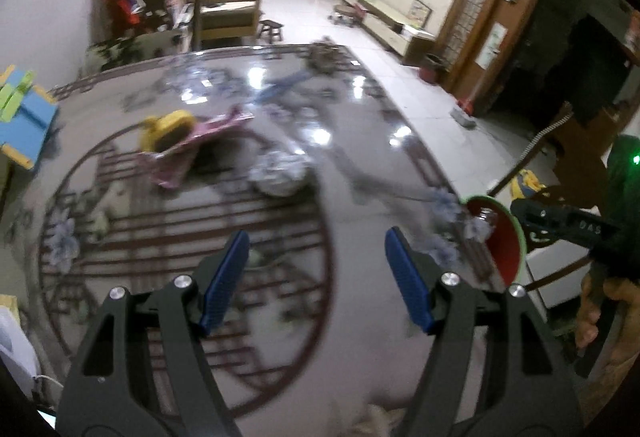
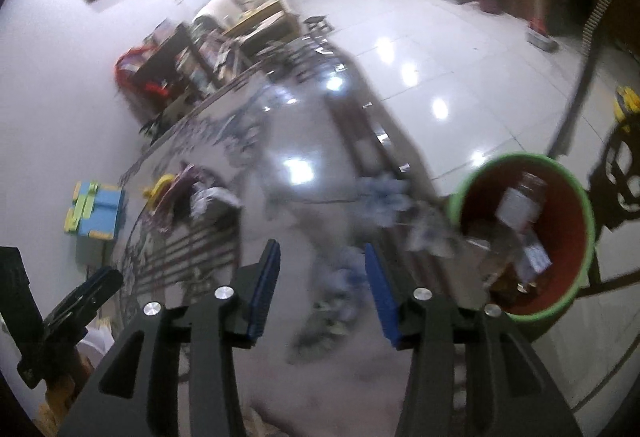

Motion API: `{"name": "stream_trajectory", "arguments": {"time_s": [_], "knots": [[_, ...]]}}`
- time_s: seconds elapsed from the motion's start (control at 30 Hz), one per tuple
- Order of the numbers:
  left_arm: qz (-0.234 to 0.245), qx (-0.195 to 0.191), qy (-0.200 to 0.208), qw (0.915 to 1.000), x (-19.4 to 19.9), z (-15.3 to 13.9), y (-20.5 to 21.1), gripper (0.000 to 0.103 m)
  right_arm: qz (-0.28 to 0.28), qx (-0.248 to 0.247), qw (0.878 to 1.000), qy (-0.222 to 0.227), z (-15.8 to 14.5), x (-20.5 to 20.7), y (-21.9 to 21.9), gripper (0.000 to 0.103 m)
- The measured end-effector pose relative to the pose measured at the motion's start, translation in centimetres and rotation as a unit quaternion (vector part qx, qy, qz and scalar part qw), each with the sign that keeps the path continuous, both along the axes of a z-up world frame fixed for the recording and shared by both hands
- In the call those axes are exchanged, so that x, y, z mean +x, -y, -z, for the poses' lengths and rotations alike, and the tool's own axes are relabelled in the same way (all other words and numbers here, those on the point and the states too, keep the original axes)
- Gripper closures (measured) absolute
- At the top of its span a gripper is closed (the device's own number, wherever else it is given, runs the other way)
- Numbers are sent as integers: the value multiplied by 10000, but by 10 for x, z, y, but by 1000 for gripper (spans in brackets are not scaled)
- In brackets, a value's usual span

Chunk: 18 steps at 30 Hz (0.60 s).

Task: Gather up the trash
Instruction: 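Open the left gripper to drop the white milk carton into the bin, then grasp the pink wrapper with the left gripper while the right grasps the crumpled foil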

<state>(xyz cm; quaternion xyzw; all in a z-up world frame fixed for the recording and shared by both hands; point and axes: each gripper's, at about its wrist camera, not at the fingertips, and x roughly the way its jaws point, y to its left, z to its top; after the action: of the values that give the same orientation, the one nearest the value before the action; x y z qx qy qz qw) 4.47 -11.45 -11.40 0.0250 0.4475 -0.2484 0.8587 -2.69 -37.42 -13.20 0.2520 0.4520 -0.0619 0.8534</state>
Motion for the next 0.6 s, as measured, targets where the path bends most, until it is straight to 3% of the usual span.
{"name": "stream_trajectory", "arguments": {"time_s": [0.27, 0.5, 0.6], "knots": [[-395, 6, -56, 9992, 31, 12, -47, 35, -1018, -214, 9946, -33, 14, 99, -82, 38], [-733, 30, -120, 9972, 64, 25, -71, 35, -1764, -471, 9814, -594, 64, 187, -134, 34], [-931, 9, -202, 9954, 79, 33, -83, 35, -1978, -496, 9761, -753, 85, 205, -144, 34]]}}
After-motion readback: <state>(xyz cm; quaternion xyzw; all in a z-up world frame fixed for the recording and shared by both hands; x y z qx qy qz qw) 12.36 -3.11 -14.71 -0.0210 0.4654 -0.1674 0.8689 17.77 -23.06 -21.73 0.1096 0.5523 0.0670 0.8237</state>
